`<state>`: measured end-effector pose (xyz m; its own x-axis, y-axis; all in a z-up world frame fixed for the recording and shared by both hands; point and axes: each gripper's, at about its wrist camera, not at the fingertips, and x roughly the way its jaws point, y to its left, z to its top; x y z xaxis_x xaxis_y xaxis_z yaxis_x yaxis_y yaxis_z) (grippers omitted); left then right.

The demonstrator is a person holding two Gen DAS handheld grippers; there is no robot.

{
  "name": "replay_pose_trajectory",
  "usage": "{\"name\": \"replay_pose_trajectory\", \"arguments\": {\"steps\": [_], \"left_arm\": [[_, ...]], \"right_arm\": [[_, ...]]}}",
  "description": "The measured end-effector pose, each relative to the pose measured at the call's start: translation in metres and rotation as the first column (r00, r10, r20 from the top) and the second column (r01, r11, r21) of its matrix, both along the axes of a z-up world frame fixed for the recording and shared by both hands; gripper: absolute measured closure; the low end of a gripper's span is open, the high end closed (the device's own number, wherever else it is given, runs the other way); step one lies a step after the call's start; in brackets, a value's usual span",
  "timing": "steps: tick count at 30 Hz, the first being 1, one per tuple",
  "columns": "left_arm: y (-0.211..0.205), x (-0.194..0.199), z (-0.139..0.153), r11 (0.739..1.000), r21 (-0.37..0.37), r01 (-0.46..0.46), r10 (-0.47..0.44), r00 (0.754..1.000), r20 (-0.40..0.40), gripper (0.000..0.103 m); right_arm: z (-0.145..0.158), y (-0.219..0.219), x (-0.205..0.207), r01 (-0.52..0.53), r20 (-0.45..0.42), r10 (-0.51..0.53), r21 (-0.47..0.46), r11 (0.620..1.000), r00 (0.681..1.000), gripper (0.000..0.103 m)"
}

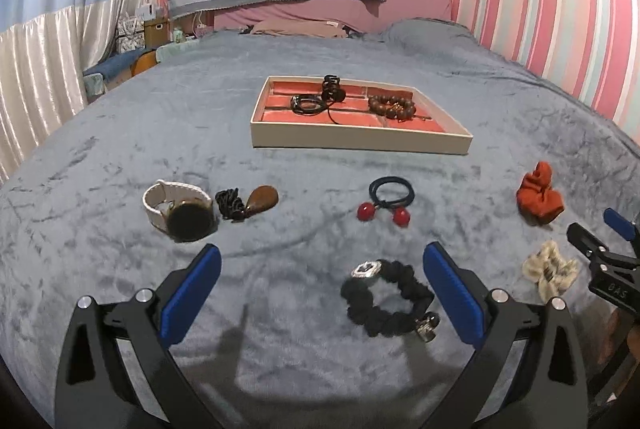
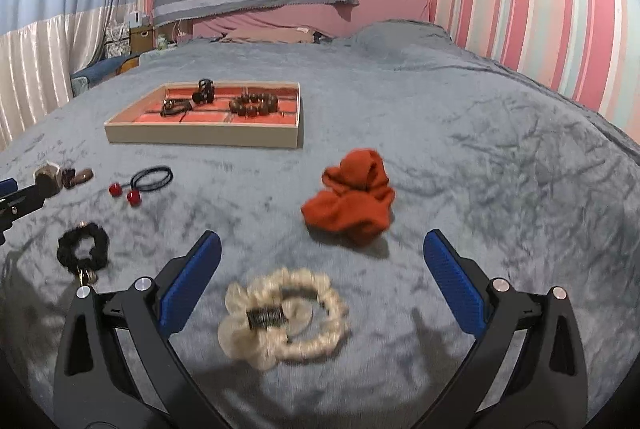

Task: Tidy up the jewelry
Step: 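Lift both grippers away from the tray toward the remaining jewelry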

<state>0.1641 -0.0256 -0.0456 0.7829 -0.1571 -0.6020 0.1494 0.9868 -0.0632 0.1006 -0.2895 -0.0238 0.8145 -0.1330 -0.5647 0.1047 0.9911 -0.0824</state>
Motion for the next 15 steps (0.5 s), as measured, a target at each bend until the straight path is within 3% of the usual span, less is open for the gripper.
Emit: {"name": "replay_pose_trajectory", "arguments": {"steps": [9,15], "left_arm": [[-0.009,-0.005,-0.008,1.0,-0.01,0.022,-0.022,0.999,-0.027,0.004],[-0.016,0.0,-0.021,1.0,0.015,0.024,-0.023,0.997,-0.07,0.004]], "right_arm": [[-0.012,-0.011,-0.007,0.024,-0.034,-0.023,0.023,0.999,0.999,0.005],[-0.024,-0.021,-0.002,0.039,-0.084,-0.034,0.056,0.998,0.996,0.016]]}}
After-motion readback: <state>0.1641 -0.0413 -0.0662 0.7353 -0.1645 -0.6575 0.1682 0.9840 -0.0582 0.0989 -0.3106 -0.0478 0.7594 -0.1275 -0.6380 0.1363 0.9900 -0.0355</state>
